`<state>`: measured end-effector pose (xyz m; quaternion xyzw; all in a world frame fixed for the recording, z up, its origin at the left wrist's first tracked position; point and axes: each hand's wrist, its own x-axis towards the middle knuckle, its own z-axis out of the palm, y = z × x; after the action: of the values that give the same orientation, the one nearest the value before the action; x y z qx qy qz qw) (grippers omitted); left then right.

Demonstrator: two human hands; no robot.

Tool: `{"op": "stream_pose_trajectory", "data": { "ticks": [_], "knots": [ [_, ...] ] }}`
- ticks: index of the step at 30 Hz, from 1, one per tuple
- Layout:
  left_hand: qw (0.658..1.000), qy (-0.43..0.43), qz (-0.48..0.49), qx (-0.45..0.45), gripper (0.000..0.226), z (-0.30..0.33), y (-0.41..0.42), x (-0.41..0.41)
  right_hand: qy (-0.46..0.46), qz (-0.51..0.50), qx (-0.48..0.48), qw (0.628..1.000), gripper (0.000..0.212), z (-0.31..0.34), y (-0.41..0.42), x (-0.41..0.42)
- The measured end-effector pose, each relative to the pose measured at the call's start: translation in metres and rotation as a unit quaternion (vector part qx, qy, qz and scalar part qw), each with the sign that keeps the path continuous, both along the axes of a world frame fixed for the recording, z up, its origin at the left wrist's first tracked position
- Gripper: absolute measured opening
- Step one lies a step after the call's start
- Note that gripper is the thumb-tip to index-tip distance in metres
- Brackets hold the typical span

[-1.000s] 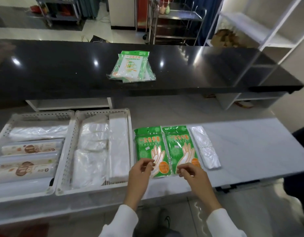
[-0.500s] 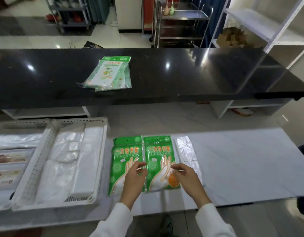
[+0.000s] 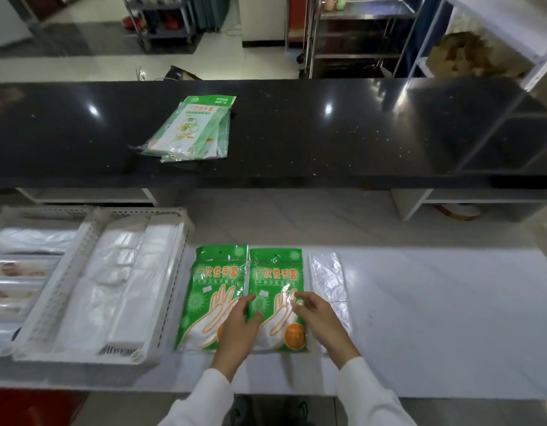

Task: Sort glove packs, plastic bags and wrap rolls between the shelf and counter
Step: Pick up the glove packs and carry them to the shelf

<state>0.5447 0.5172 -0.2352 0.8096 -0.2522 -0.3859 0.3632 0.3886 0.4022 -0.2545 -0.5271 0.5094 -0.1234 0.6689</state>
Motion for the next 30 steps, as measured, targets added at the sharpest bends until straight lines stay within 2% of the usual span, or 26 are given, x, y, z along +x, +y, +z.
{"op": "stream_pose_trajectory", "data": {
  "ticks": [5,10,16,23,30],
  "knots": [
    [0.999,0.04,0.025,0.008,0.043,-0.003,-0.008,0.006,0.0,-0.035,0.002,0.999,0.02,0.004,0.0,0.005],
    [0.992,0.096,0.083,-0.007,0.036,0.0,-0.013,0.011,-0.007,-0.115,0.078,0.99,0.018,0.01,-0.001,0.003],
    [0.99,0.088,0.103,-0.045,0.035,0.01,-0.007,0.019,-0.031,-0.151,0.088,0.984,0.02,0.018,0.003,0.016],
    [0.98,0.092,0.141,-0.106,0.03,0.02,-0.001,0.03,-0.021,-0.179,0.014,0.984,0.031,0.023,0.011,0.038],
    [0.977,0.068,0.156,-0.13,0.03,0.03,-0.001,0.051,-0.031,-0.172,-0.03,0.984,0.032,0.025,0.009,0.051]
  ]
}}
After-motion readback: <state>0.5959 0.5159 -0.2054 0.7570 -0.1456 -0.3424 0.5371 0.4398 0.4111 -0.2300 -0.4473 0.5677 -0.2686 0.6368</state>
